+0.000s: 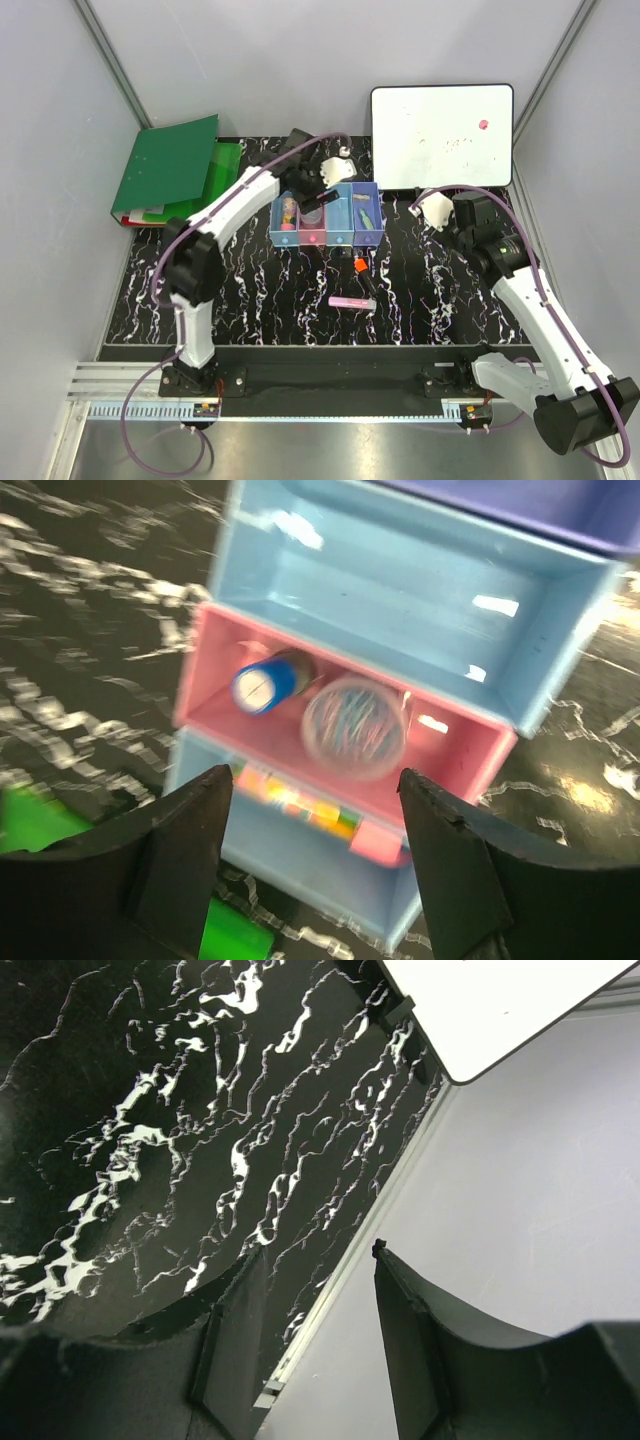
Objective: Sort the stationery into containers
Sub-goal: Place the stationery in the storage box.
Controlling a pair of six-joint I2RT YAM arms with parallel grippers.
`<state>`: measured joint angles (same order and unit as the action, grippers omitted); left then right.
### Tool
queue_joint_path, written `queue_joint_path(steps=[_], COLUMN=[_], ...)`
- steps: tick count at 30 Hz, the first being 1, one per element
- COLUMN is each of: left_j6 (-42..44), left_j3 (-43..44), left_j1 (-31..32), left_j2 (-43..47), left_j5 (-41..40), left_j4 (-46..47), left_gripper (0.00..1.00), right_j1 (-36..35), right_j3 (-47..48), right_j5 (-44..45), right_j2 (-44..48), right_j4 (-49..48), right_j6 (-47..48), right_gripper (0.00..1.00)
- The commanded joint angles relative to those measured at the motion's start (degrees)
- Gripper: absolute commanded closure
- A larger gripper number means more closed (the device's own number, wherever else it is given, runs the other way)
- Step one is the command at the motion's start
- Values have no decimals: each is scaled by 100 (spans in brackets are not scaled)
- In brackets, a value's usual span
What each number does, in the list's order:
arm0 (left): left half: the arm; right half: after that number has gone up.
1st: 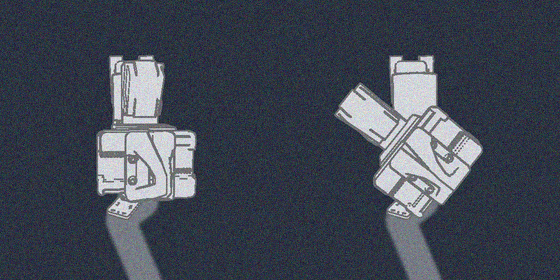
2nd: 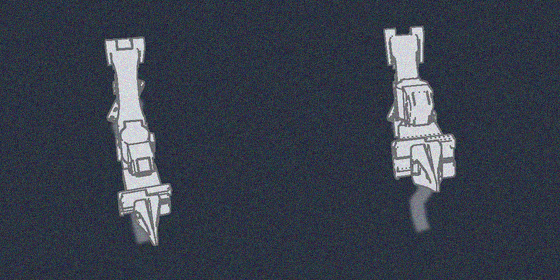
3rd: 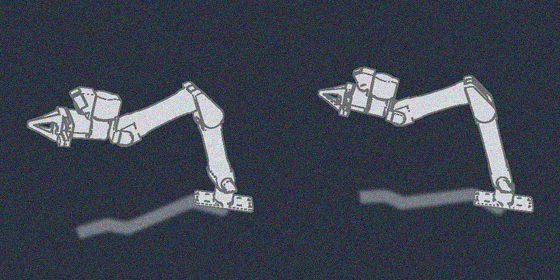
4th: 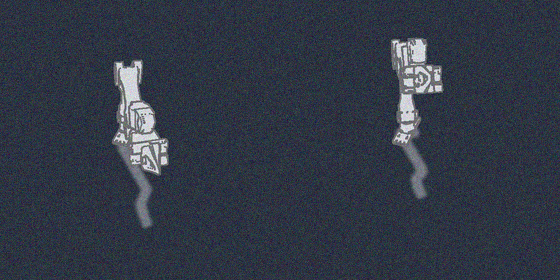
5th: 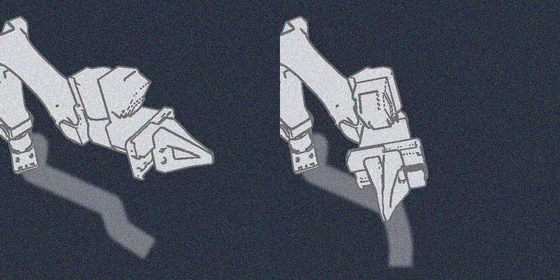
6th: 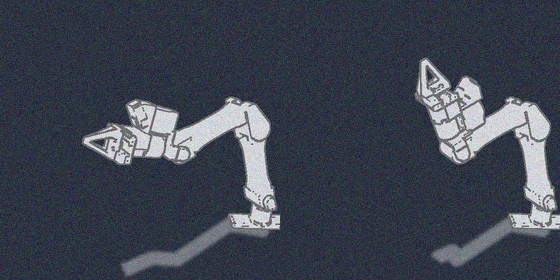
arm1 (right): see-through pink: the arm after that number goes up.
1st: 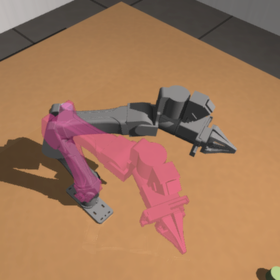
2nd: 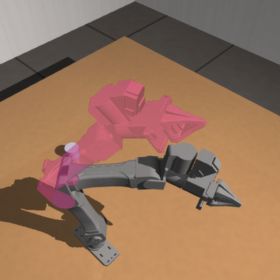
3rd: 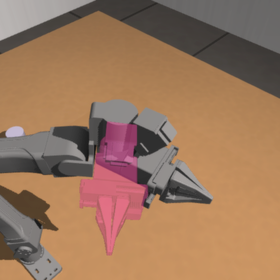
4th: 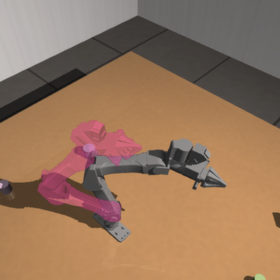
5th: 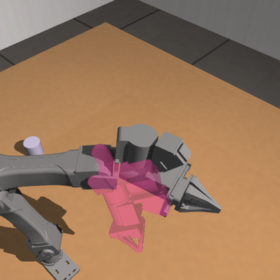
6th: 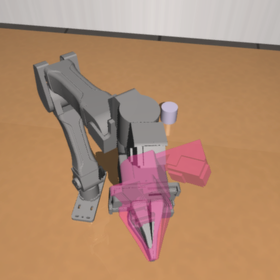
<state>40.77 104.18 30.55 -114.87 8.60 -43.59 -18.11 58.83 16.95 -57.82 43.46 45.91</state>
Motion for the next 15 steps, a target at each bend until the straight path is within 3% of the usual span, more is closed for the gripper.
queue_joint_path(steps=[1, 9, 12, 15], left_j6=[211, 256, 212, 98], left_j3=[-494, -2629, -3262, -3606], left_j1=[127, 583, 716, 742], left_j2=[1455, 3415, 3943, 4243], left_j5=[194, 731, 678, 669], left_j4=[105, 105, 105, 114], left_gripper=[27, 11, 2, 1], right_j1=[35, -113, -412, -798], right_j3=[348, 130, -81, -240], right_j5=[-392, -2449, -2670, -2671], right_j2=[8, -475, -747, -1028], right_j4=[354, 919, 770, 489], right_j6=[-449, -1681, -1839, -1884], right_gripper=[46, 48, 48, 48])
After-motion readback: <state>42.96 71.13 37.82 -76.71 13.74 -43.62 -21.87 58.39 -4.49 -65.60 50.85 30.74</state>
